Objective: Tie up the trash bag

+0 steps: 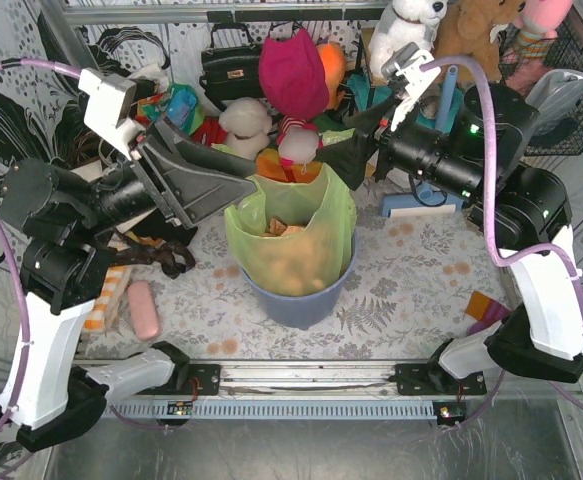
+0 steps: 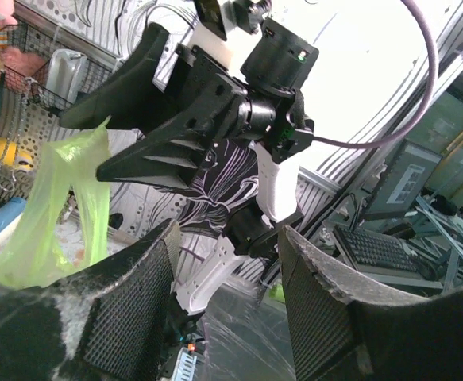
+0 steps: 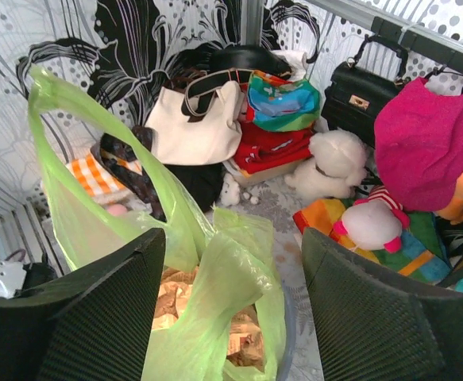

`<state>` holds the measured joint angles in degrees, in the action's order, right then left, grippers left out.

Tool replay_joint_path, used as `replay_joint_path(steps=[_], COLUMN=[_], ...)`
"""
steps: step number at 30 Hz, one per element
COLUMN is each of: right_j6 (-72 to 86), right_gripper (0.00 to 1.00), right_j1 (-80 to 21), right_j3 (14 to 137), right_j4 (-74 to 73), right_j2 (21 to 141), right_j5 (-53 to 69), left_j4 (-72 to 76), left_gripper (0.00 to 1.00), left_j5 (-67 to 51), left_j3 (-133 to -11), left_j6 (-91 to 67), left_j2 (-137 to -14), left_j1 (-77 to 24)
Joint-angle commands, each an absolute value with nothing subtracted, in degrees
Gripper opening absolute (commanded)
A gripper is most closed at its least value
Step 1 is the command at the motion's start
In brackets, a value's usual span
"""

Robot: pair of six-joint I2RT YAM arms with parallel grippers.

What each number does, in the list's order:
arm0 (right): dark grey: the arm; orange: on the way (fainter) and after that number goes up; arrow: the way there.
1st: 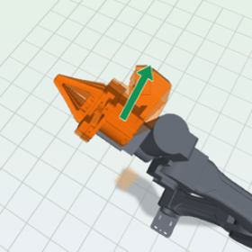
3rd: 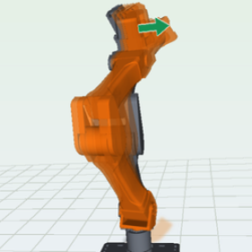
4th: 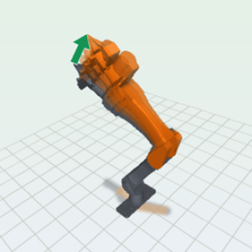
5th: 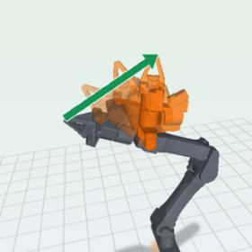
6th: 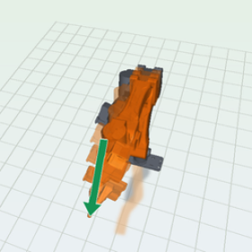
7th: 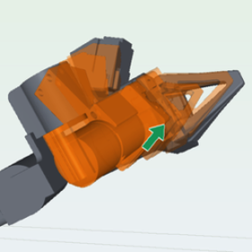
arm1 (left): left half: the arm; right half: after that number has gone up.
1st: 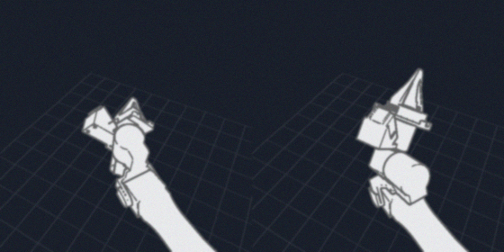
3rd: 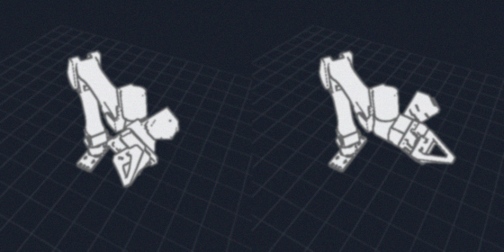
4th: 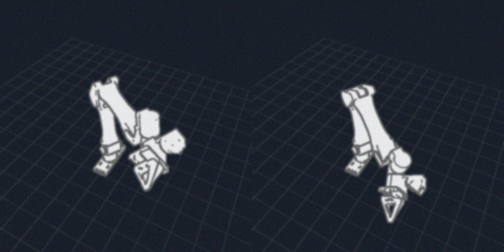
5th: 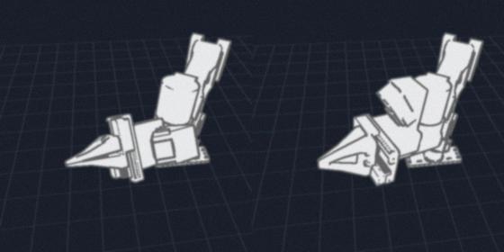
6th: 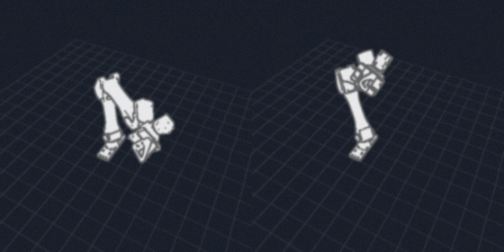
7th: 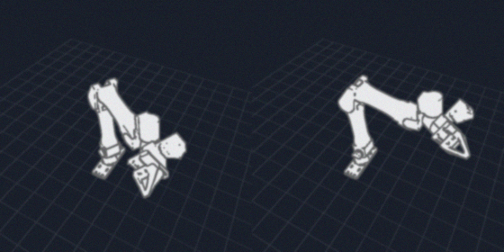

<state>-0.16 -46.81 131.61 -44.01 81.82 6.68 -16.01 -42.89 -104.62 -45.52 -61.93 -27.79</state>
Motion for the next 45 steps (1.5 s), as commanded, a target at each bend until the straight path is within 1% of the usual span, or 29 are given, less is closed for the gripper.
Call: replay_joint_path(steps=[1, 6, 12, 16, 20, 22, 27, 30, 31, 37, 40, 45], right_j6=[-3.11, -4.21, -6.75, -5.95, -4.45, -4.81, -5.91, -6.37, -6.44, -7.03, -6.73, -6.7], right_gripper=[0.7, 0.71, 0.69, 0.66, 0.62, 0.61, 0.62, 0.61, 0.61, 0.51, 0.48, 0.43], right_j1=[-46.67, -46.67, -46.46, -43.32, -36.22, -34.77, -33.97, -33.94, -33.93, -33.89, -33.84, -33.92], right_j3=[131.6, 132.21, 139.1, 141.25, 140.06, 139.67, 139.83, 139.51, 139.41, 139.71, 139.57, 139.89], right_j4=[-44.12, -44.39, -50.04, -51.76, -51.24, -51.53, -51.28, -50.45, -50.19, -49.2, -48.25, -47.8], right_j2=[80.71, 80.72, 83.73, 84.98, 84.73, 85.01, 85.93, 86.17, 86.3, 87.33, 87.59, 87.81], right_j5=[6.2, 5.72, 6.33, 12.87, 21.56, 24.45, 29.9, 31.13, 31.51, 31.57, 31.12, 31.02], left_j4=[-15.51, -10.73, -11.8, -8.34, -3.08, -0.99, 3.03, 7.48, 7.86, 8.71, 9.69, 12.22], left_gripper=[0.6, 0.58, 0.6, 0.6, 0.61, 0.61, 0.63, 0.71, 0.72, 0.74, 0.76, 0.77], left_j5=[-31.97, -22.29, -10.88, -2.89, 4.15, 7.47, 9.37, 10.45, 11.08, 11.58, 12.01, 13.61], left_j3=[-102.52, -95.77, -95.02, -91.4, -85.31, -82.95, -80.43, -77.26, -76.75, -75.08, -73.67, -71.28], left_j6=[-39.42, -34.81, -21.64, -13.28, -4.7, -0.81, 3.88, 5.3, 5.66, 6.42, 6.49, 7.36], left_j2=[-59.82, -58.56, -61.35, -61.51, -60.54, -60.98, -61.61, -60.37, -60.16, -59.33, -58.71, -57.37], left_j1=[-34.56, -44.08, -59.23, -67.53, -73.03, -75.57, -76.4, -76.42, -76.38, -76.38, -76.38, -76.4])
